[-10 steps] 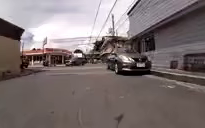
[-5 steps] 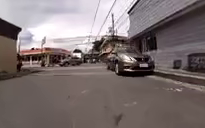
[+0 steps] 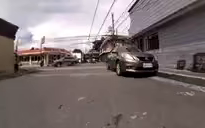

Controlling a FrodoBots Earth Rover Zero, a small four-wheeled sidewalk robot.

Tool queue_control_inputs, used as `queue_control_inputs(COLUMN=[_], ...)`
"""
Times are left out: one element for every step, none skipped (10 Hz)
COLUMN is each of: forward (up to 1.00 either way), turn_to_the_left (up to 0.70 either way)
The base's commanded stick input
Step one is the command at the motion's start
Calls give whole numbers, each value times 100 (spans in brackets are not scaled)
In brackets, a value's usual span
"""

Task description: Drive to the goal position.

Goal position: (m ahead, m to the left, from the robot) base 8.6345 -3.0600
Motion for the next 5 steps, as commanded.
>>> queue_control_inputs(forward=[70, 70, 70, 70, 70], turn_to_the_left=[0, 0, 0, 0, 0])
